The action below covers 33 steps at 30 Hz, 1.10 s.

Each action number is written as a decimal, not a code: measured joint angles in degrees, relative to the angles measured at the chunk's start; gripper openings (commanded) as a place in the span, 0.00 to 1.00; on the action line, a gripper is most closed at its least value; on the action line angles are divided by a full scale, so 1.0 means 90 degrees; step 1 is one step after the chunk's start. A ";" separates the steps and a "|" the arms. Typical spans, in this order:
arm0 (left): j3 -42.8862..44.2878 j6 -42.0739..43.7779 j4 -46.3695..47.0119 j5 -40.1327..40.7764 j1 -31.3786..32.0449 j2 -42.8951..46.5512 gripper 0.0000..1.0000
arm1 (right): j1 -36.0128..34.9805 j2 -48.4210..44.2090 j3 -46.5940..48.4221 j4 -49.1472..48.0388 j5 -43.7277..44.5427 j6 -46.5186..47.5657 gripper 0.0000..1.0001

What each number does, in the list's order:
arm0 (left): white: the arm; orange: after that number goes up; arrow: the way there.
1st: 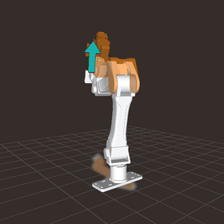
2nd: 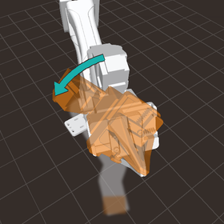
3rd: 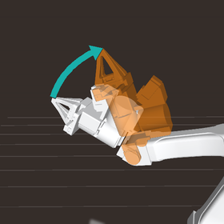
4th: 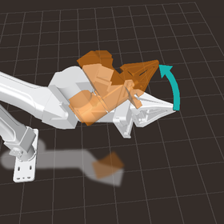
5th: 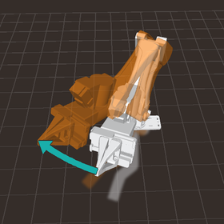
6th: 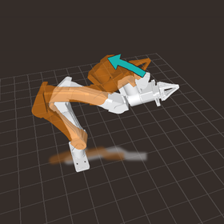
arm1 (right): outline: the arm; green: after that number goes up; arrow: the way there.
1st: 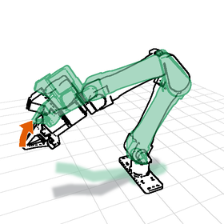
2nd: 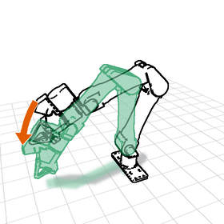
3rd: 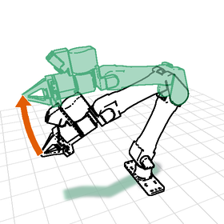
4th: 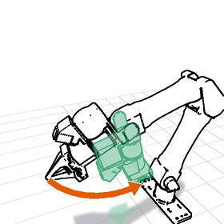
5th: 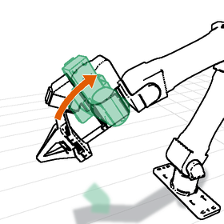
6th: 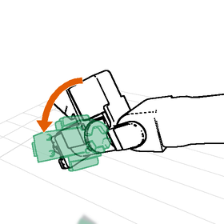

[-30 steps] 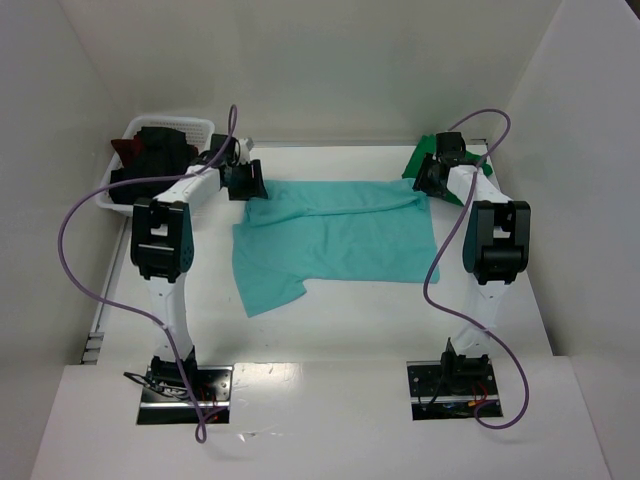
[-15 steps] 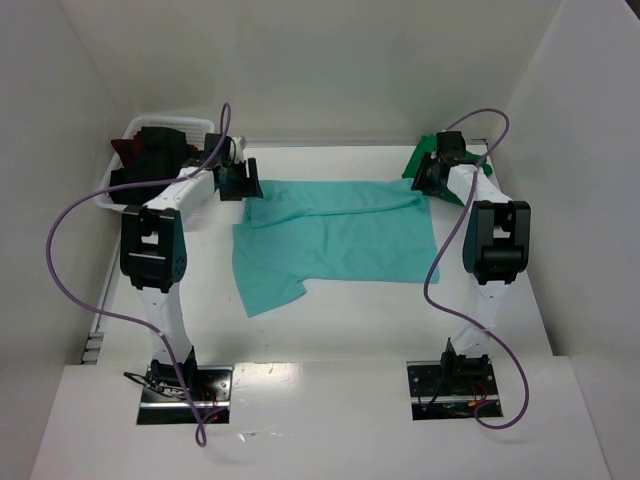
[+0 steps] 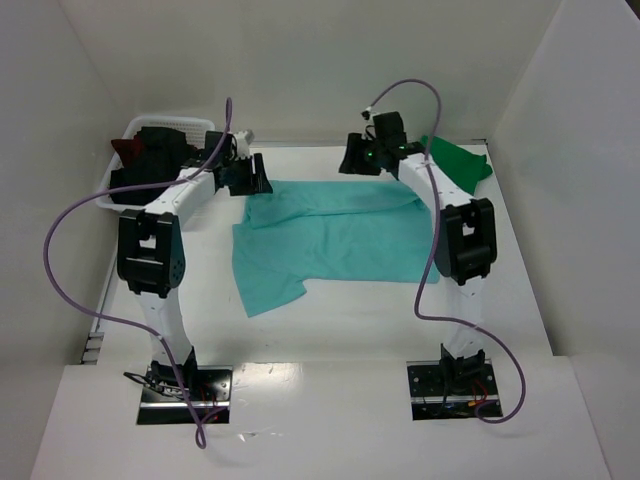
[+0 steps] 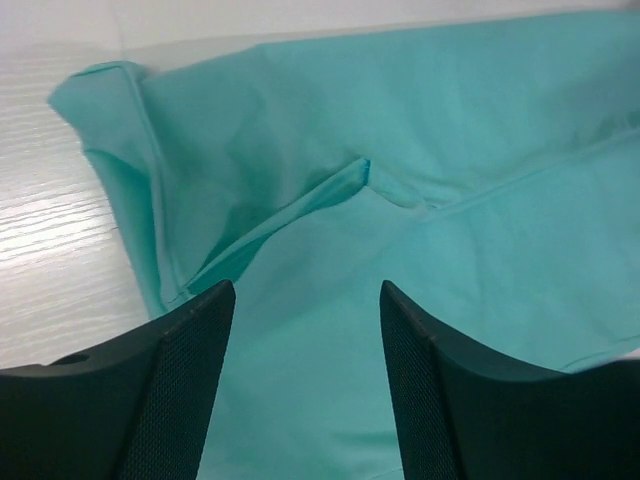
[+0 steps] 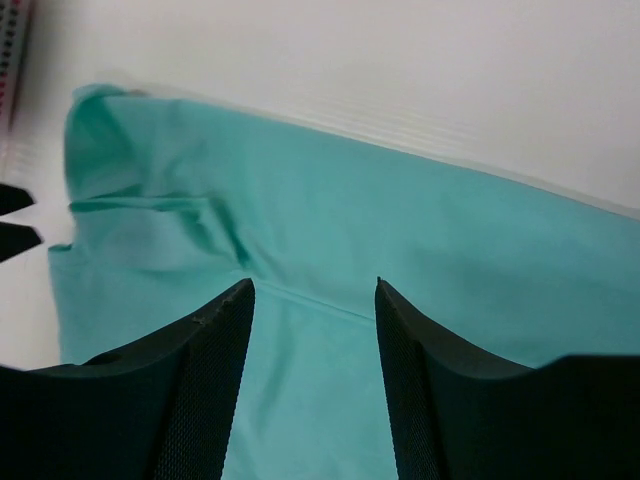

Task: Fold and stack the t-shirts
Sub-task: Fold the flattened tshirt in 1/3 of the way

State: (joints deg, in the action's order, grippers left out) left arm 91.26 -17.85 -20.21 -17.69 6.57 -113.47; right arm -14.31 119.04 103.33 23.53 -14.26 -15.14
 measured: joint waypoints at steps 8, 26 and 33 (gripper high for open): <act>-0.0100 0.0194 0.0092 -0.0231 0.0044 -0.0250 0.68 | -0.0646 0.1180 0.0908 0.0044 -0.0359 -0.0126 0.57; 0.0447 0.0920 -0.0364 -0.0204 0.0044 -0.1324 0.11 | -0.0707 0.1433 0.1316 0.0250 0.0056 -0.0226 0.55; 0.0442 0.0991 -0.0476 -0.0255 0.0044 -0.1144 0.20 | -0.0707 0.1426 0.1241 0.0253 0.0206 -0.0274 0.55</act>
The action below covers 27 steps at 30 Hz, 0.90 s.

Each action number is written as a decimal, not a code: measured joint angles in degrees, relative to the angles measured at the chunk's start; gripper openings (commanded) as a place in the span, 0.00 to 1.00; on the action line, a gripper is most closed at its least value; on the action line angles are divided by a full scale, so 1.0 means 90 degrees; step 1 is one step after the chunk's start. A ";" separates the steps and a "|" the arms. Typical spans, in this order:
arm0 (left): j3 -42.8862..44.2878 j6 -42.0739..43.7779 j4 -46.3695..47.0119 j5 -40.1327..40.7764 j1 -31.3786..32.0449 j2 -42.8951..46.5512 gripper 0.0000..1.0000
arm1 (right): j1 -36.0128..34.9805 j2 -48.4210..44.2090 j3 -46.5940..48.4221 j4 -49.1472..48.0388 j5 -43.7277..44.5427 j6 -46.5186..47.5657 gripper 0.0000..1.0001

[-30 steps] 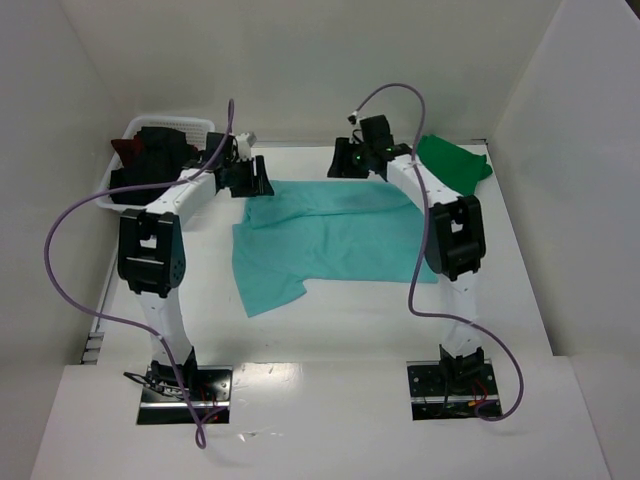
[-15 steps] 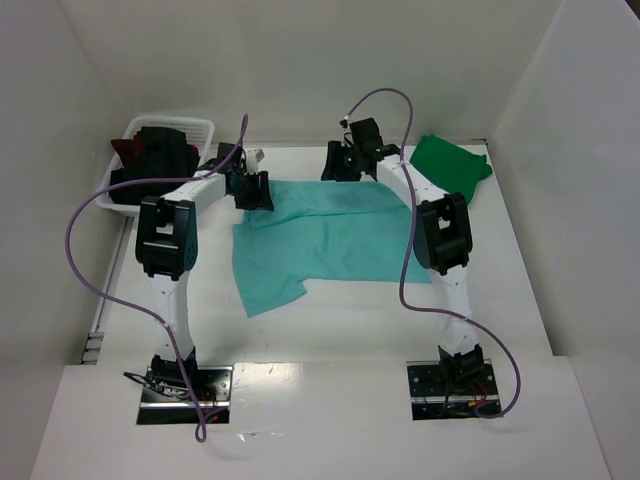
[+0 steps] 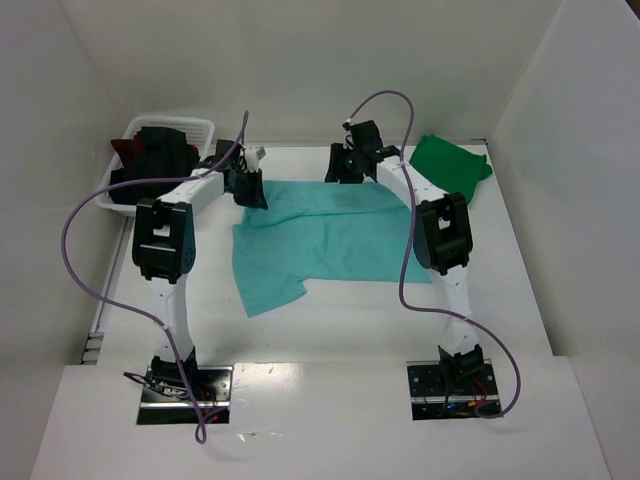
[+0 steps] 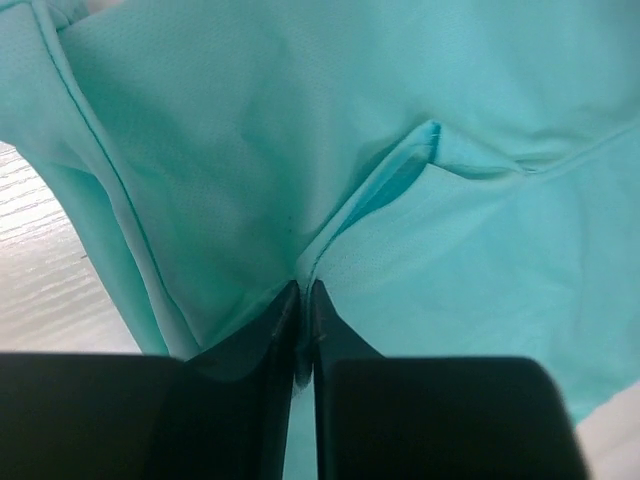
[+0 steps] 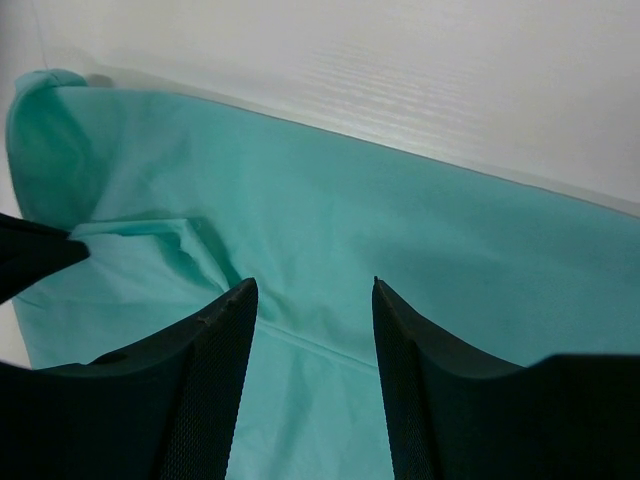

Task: Fold and stack the t-shirts
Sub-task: Fold the flattened tshirt in 1/3 of the way

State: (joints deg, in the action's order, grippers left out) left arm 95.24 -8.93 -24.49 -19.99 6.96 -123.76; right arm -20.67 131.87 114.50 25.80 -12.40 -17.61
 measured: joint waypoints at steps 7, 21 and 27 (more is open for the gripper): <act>-0.0355 0.0192 -0.0155 -0.0352 0.0000 0.0843 0.32 | 0.0000 -0.0097 -0.0478 -0.0019 0.0146 -0.0022 0.55; -0.1649 0.0775 -0.1056 -0.1277 0.0039 0.1190 0.65 | 0.0002 -0.0396 -0.1025 -0.0109 0.0372 -0.0061 0.55; -0.0568 0.0731 -0.0826 -0.1185 0.0044 0.1047 0.78 | 0.0002 -0.0527 -0.1149 -0.0202 0.0308 -0.0066 0.55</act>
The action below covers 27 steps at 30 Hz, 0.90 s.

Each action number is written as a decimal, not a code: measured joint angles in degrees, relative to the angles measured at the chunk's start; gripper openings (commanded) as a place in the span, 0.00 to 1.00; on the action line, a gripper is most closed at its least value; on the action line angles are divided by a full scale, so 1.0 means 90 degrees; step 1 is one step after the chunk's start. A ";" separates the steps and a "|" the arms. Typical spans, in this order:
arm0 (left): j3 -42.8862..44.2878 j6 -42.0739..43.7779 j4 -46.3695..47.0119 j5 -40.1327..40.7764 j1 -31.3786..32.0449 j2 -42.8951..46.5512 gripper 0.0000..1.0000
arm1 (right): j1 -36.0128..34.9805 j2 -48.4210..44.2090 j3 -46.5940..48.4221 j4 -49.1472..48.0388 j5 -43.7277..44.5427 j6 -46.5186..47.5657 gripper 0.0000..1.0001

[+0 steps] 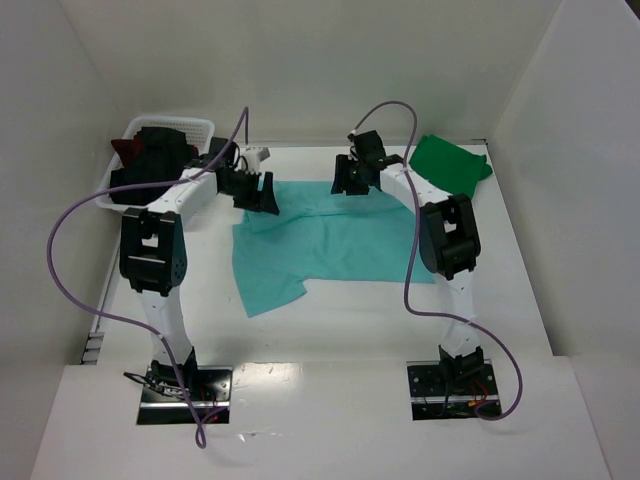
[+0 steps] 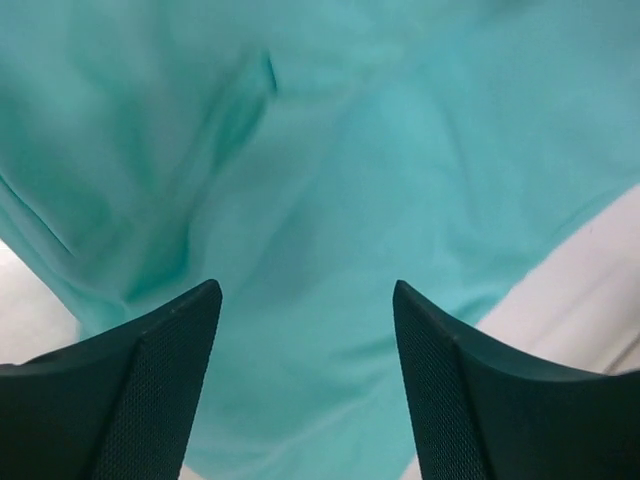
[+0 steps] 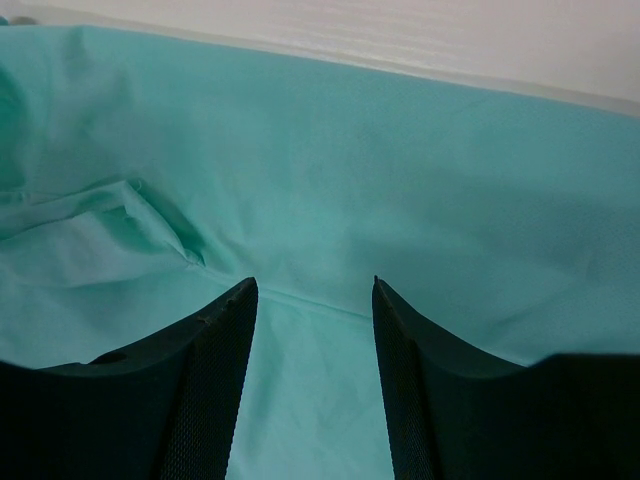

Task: Fold and stack the t-shirts
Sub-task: Fold the flattened tshirt in 1/3 of the way

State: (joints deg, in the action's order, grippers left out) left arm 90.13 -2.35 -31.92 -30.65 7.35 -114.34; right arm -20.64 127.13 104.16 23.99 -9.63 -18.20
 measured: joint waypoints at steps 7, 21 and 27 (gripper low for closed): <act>0.0891 -0.0112 0.0435 0.0194 0.0000 -0.0811 0.80 | -0.0002 -0.0413 -0.0386 -0.0085 0.0051 -0.0044 0.55; 0.0874 0.0051 0.0403 0.0355 -0.0012 -0.1447 0.57 | 0.0000 -0.0532 -0.0544 -0.0092 0.0267 -0.0070 0.55; 0.0588 0.0124 0.0342 0.0357 -0.0012 -0.1321 0.35 | 0.0000 -0.0532 -0.0546 -0.0092 0.0294 -0.0070 0.55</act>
State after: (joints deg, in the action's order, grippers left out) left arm 95.42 -1.23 -28.84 -27.44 7.25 -126.23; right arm -20.64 122.34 99.24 23.16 -6.98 -18.83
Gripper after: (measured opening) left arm 0.371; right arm 0.556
